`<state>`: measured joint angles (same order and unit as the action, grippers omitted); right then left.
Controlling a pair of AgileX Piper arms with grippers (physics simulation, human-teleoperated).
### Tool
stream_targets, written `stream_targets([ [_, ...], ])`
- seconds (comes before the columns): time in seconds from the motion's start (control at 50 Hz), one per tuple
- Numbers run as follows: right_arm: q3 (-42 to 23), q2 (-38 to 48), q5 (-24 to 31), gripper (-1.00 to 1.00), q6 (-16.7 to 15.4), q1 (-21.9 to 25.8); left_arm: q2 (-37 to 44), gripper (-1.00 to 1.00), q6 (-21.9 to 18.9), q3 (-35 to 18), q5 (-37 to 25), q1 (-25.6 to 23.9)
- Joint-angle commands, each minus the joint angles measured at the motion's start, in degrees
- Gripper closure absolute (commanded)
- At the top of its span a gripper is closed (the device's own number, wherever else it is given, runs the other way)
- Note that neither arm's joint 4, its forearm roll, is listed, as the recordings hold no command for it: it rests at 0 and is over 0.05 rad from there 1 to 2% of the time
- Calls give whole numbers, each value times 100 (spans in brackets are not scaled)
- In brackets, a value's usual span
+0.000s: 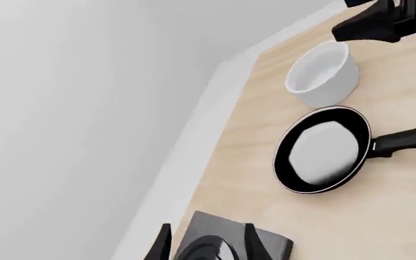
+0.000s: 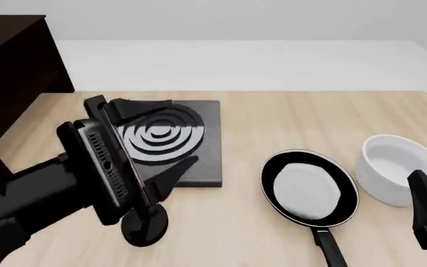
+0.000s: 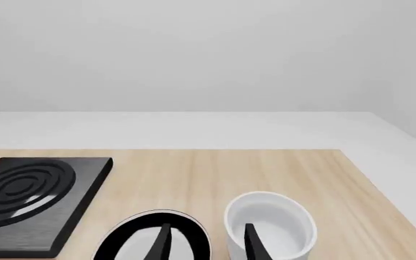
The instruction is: Put the frying pan under the cabinet shelf.
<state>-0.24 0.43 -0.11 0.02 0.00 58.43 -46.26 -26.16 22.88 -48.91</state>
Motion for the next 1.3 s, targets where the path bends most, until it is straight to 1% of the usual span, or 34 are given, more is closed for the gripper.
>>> stream_targets([
  [0.02, 0, 0, 0, -100, 0, 1, 369, -100, -474, -60, -490, -985],
  [0.06, 0, 1, 0, -100, -2, -1, 508, -100, -739, 5, -553, -1097],
  [0.08, 0, -1, 0, -100, -1, 0, 487, -100, -744, -12, -613, -1149],
  [0.12, 0, 0, 0, -100, -1, 0, 568, -100, -910, 12, -554, -1219],
  [0.14, 0, 0, 0, -100, 1, -1, 517, -100, -934, 60, -587, -1346],
  [0.18, 0, 0, 0, -100, 0, 0, 607, -100, -1088, 149, -396, -1377],
  [0.24, 0, -1, 0, -100, -1, 0, 722, -100, -1108, 182, -343, -1503],
  [0.28, 0, 0, 0, -100, -1, 1, 849, -100, -1275, 334, -202, -1617],
  [0.36, 0, 0, 0, -100, -1, 0, 1050, -100, -1483, 424, 15, -1710],
  [0.38, 0, 1, 0, -100, -1, 1, 1113, -100, -1343, 334, 10, -1698],
  [0.4, 0, 1, 0, -100, -1, 1, 1219, -100, -1377, 337, 122, -1672],
  [0.42, 0, 0, 0, -100, -1, 0, 1371, -100, -1547, 423, 303, -1700],
  [0.44, 0, -1, 0, -100, -2, 2, 1414, -100, -1572, 492, 406, -1740],
  [0.5, 0, 0, 0, -100, -1, 0, 1599, -100, -1629, 464, 555, -1732],
  [0.52, 0, 0, 0, -100, -1, -1, 1716, -100, -1757, 523, 677, -1753],
  [0.66, 0, 0, 0, -100, -1, 0, 2145, -100, -1915, 413, 938, -1780],
  [0.72, 0, 0, 0, -100, 0, 0, 2326, -100, -2083, 453, 1078, -1800],
  [0.76, 0, 0, 0, -100, 1, -1, 2374, -100, -2044, 405, 1088, -1806],
  [0.78, 0, 0, 0, -100, 0, 0, 2516, -100, -2180, 422, 1203, -1799],
  [0.82, 0, 0, 0, -100, -1, 0, 2575, -100, -2152, 374, 1214, -1829],
  [0.88, 0, -1, 0, -100, -1, -1, 2759, -100, -2239, 389, 1366, -1886],
  [0.98, 0, 0, 0, -100, -2, 0, 2990, -100, -2207, 372, 1550, -1991],
  [1.06, 0, 0, 0, -100, 1, -1, 3073, -100, -2129, 283, 1547, -2065],
  [1.3, 0, 0, 0, -100, 0, -1, 3559, -100, -2165, 56, 1671, -2124],
])
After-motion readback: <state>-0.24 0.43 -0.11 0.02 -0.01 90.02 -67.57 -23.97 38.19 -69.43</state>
